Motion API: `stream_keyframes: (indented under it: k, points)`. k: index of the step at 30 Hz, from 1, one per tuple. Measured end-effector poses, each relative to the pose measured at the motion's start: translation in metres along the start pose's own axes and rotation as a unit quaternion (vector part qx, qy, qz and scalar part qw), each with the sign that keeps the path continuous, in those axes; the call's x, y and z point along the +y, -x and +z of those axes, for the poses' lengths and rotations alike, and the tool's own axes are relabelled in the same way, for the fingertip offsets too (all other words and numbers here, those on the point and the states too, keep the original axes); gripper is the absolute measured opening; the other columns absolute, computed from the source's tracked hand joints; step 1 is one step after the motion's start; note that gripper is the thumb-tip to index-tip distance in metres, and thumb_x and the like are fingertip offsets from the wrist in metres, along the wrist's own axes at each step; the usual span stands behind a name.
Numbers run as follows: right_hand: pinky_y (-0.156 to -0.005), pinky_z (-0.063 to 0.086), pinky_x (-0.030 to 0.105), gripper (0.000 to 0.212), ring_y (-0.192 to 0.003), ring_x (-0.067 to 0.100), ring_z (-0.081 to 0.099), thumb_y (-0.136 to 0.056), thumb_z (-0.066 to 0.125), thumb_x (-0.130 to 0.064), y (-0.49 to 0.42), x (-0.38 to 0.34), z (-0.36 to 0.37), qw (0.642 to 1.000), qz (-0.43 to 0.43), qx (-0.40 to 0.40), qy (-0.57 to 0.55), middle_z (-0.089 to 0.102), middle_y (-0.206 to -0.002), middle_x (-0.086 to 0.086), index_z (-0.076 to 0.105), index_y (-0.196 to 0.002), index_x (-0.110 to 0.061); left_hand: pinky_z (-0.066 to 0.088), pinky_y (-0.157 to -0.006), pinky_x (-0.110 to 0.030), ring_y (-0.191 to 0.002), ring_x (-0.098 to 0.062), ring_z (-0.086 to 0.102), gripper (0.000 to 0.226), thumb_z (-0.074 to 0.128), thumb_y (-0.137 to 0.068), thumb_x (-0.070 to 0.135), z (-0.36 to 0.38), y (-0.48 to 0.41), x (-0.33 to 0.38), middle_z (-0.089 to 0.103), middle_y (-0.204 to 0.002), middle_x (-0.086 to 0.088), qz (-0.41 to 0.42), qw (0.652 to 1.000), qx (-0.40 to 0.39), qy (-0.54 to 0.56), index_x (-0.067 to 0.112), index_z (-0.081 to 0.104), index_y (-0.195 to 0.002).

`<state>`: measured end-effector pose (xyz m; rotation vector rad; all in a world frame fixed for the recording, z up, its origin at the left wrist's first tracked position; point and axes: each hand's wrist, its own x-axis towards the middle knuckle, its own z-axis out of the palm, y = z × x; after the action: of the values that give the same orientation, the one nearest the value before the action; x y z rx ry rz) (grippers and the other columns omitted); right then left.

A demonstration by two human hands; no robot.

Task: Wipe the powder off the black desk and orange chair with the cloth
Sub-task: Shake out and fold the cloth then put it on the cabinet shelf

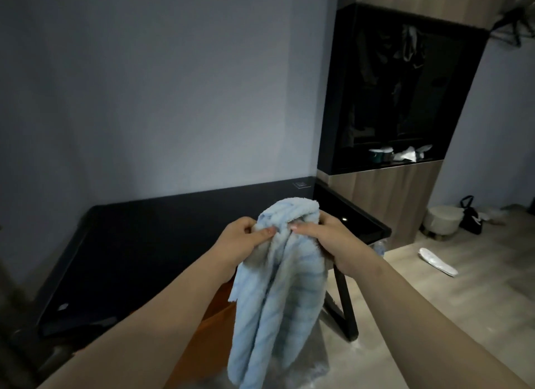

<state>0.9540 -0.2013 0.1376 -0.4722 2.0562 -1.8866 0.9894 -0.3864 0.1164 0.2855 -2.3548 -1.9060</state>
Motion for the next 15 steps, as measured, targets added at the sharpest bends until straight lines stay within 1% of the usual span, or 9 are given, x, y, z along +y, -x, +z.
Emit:
stream_keyframes:
  k: [2,3,5,7,8,10,11,13,15]
  points:
    - [-0.067,0.051,0.022,0.038,-0.089,0.012,0.069,-0.076,0.076,-0.023,0.002,-0.002,-0.009,0.997,0.01,-0.013,0.069,0.071,-0.099,-0.001,0.06,-0.11,-0.027,0.054,-0.077,-0.036,-0.089,-0.022,0.065,0.028,0.072,-0.079,0.036,0.001,-0.003,0.004,0.068,-0.098,-0.009,0.001,0.999,0.028,0.036,0.014,0.061,-0.093]
    - [-0.067,0.05,0.022,0.038,-0.089,0.013,0.068,-0.075,0.076,-0.023,0.003,-0.002,-0.012,0.995,0.016,-0.017,0.102,0.07,-0.099,0.001,0.06,-0.109,-0.027,0.054,-0.075,-0.035,-0.089,-0.022,0.065,0.028,0.071,-0.08,0.036,0.001,-0.005,0.006,0.067,-0.098,-0.008,0.001,0.998,0.038,0.042,0.015,0.06,-0.094]
    - [-0.065,0.049,0.02,0.024,-0.085,0.012,0.066,-0.078,0.074,-0.021,0.004,-0.002,-0.017,0.991,0.004,0.004,0.132,0.068,-0.094,0.001,0.063,-0.1,-0.024,0.05,-0.068,-0.028,-0.089,-0.017,0.062,0.023,0.069,-0.083,0.034,0.003,-0.008,0.007,0.063,-0.099,-0.004,0.017,0.999,0.046,0.015,0.02,0.056,-0.097]
    - [-0.062,0.048,0.016,0.008,-0.078,0.008,0.063,-0.083,0.07,-0.021,0.004,-0.002,-0.019,0.988,-0.048,0.048,0.138,0.067,-0.085,-0.003,0.065,-0.089,-0.023,0.045,-0.065,-0.02,-0.091,-0.009,0.059,0.019,0.065,-0.086,0.029,0.009,-0.008,0.009,0.06,-0.103,0.002,0.056,0.998,0.021,0.003,0.028,0.051,-0.099]
    - [-0.061,0.047,0.013,0.005,-0.074,0.005,0.061,-0.084,0.068,-0.021,0.004,-0.003,-0.019,0.985,-0.075,0.065,0.138,0.066,-0.082,-0.006,0.066,-0.086,-0.024,0.045,-0.064,-0.016,-0.091,-0.004,0.058,0.019,0.062,-0.088,0.028,0.014,-0.008,0.009,0.059,-0.104,0.005,0.073,0.997,-0.003,0.01,0.032,0.049,-0.101]
    - [-0.058,0.045,0.009,0.007,-0.069,-0.003,0.06,-0.085,0.068,-0.021,0.003,-0.003,-0.019,0.98,-0.115,0.074,0.143,0.066,-0.081,-0.009,0.066,-0.084,-0.027,0.045,-0.06,-0.009,-0.086,0.004,0.058,0.013,0.057,-0.09,0.036,0.025,-0.006,0.013,0.058,-0.102,0.01,0.088,0.995,-0.046,0.019,0.035,0.049,-0.1]
    - [-0.058,0.045,0.008,0.007,-0.067,-0.006,0.06,-0.084,0.069,-0.02,0.003,-0.003,-0.019,0.978,-0.128,0.069,0.149,0.066,-0.08,-0.01,0.066,-0.084,-0.027,0.046,-0.062,-0.009,-0.086,0.005,0.059,0.014,0.056,-0.089,0.042,0.032,-0.007,0.014,0.059,-0.102,0.009,0.091,0.994,-0.061,0.019,0.034,0.051,-0.1]
    - [-0.059,0.044,0.007,0.007,-0.067,-0.008,0.059,-0.083,0.07,-0.019,0.004,0.0,-0.021,0.975,-0.14,0.051,0.163,0.066,-0.079,-0.01,0.068,-0.085,-0.025,0.05,-0.07,-0.021,-0.091,-0.005,0.062,0.029,0.061,-0.085,0.046,0.047,-0.011,0.014,0.063,-0.104,0.003,0.072,0.995,-0.067,0.03,0.027,0.055,-0.106]
    - [-0.061,0.045,0.007,0.007,-0.07,-0.006,0.06,-0.082,0.071,-0.019,0.005,0.006,-0.029,0.976,-0.138,0.051,0.158,0.066,-0.081,-0.01,0.069,-0.087,-0.024,0.051,-0.067,-0.025,-0.089,-0.012,0.063,0.029,0.066,-0.084,0.037,0.058,-0.018,0.015,0.065,-0.101,-0.001,0.044,0.997,-0.044,0.053,0.021,0.058,-0.107]
